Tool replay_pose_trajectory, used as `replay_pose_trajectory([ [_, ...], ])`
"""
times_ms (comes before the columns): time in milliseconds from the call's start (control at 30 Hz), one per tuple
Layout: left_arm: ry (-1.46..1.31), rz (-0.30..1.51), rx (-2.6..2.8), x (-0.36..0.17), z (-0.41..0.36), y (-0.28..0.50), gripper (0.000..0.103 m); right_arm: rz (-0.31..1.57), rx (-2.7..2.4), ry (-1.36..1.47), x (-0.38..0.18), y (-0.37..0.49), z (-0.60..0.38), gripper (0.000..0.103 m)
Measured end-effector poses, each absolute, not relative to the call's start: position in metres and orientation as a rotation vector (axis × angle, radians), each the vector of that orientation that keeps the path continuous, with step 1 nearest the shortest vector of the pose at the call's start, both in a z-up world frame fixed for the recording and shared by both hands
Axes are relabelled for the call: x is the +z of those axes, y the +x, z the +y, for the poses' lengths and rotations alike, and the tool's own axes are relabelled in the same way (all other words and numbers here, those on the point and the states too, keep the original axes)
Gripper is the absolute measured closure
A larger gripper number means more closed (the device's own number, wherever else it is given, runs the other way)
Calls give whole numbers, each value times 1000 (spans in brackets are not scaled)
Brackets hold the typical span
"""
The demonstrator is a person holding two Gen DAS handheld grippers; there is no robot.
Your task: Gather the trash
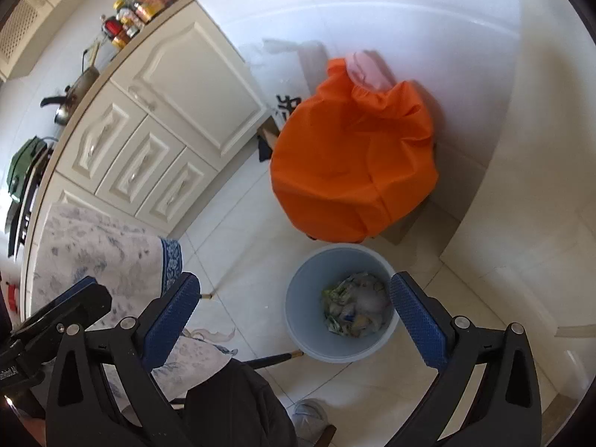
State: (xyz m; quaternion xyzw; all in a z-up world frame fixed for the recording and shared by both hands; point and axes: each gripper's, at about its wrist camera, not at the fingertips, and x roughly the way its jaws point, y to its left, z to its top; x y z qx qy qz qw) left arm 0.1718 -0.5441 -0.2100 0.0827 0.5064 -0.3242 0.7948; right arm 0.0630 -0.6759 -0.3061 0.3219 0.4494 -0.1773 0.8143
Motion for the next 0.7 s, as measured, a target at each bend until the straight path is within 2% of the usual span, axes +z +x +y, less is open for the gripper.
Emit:
replay_pose_trajectory([
  [300,182,915,-722,-160,-494,141,1,869,-397,657,-249,50,-662,0],
  [700,87,670,-598,-71,-315,86,1,725,-253,528,-141,69,-564,0],
])
